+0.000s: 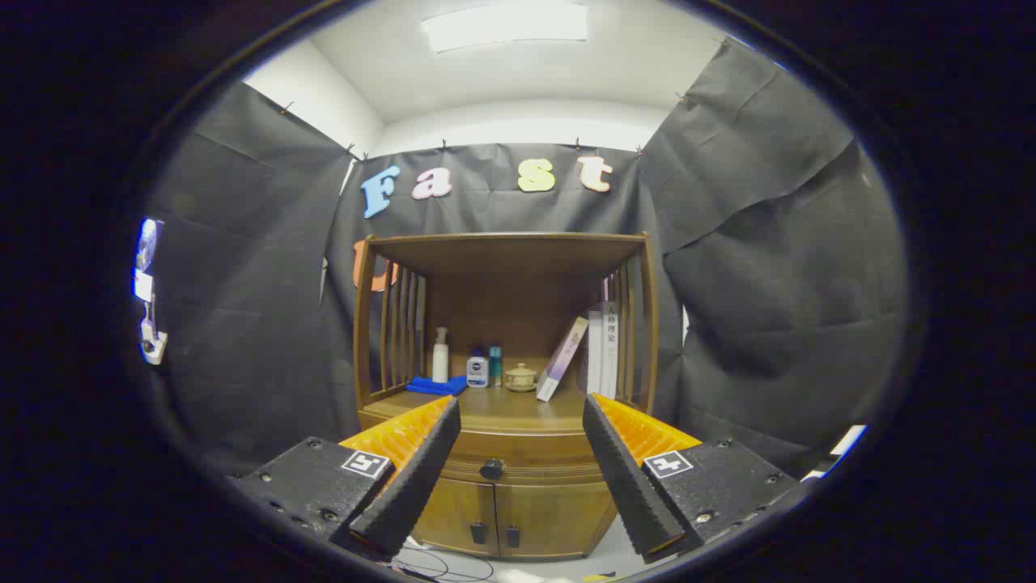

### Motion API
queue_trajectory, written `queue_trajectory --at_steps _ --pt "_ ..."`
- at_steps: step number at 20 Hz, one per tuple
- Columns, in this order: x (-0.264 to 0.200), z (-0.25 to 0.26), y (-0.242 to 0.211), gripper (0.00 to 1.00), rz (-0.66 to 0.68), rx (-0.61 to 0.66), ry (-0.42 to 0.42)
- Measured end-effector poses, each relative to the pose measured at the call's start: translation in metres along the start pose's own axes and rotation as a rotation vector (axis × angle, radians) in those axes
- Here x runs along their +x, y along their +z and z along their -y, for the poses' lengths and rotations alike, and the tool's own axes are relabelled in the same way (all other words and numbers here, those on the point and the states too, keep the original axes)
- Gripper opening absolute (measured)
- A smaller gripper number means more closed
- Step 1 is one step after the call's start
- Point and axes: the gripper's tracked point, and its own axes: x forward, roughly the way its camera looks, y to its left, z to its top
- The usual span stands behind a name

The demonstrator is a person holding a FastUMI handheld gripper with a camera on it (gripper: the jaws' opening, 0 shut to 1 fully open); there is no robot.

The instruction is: Pull open the drawer, take out the items inside it, and place them on the countertop above the cabinet.

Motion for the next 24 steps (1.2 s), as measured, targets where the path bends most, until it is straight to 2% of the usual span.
queue_trajectory --at_steps 16,18,24 --pt "0.007 0.009 -0.012 0.99 -0.035 0.008 0.002" --pt "0.010 0.002 -0.016 0.99 -0.032 0.018 0.028" --pt "0.038 -0.011 -0.063 0.99 -0.084 -0.010 0.035"
